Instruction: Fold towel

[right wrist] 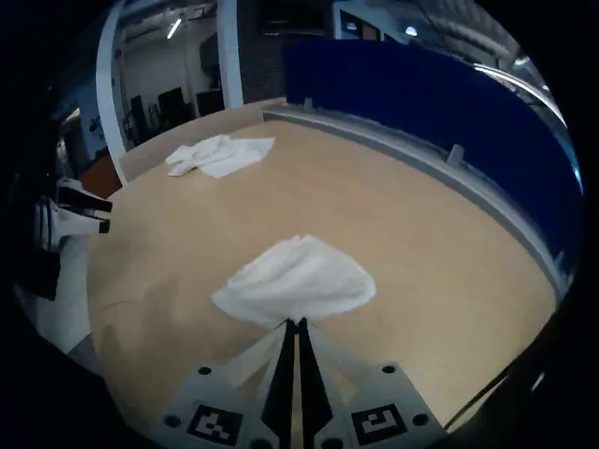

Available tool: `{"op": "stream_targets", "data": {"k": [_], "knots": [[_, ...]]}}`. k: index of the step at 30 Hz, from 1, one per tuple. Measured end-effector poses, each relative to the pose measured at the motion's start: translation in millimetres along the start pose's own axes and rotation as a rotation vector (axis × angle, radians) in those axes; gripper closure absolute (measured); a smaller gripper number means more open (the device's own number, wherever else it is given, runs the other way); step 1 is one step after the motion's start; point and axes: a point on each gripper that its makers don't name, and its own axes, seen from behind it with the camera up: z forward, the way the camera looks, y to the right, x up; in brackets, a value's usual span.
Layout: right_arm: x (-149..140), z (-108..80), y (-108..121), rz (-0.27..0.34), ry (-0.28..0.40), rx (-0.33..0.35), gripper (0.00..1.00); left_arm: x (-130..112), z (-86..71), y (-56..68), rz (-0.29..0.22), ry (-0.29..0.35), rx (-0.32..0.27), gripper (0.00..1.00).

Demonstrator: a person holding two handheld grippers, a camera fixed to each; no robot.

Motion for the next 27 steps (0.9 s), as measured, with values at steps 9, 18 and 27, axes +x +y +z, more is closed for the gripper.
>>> {"op": "stream_targets", "data": {"k": [9, 18, 27], "knots": [[81, -50.0, 20, -0.027, 0.124, -0.024, 0.96, 22, -2.3, 10.2, 0.012, 0.042, -0.024, 0.12], [96, -87.4, 53, -0.013, 0.156, -0.088, 0.96, 34, -1.9, 23.9, 0.028, 0.063, -0.052, 0.12], [86, -121.0, 99, 0.04, 0.17, -0.155, 0.96, 37, 0.3, 42.0, 0.048, 0.061, -0.079, 0.11]]}}
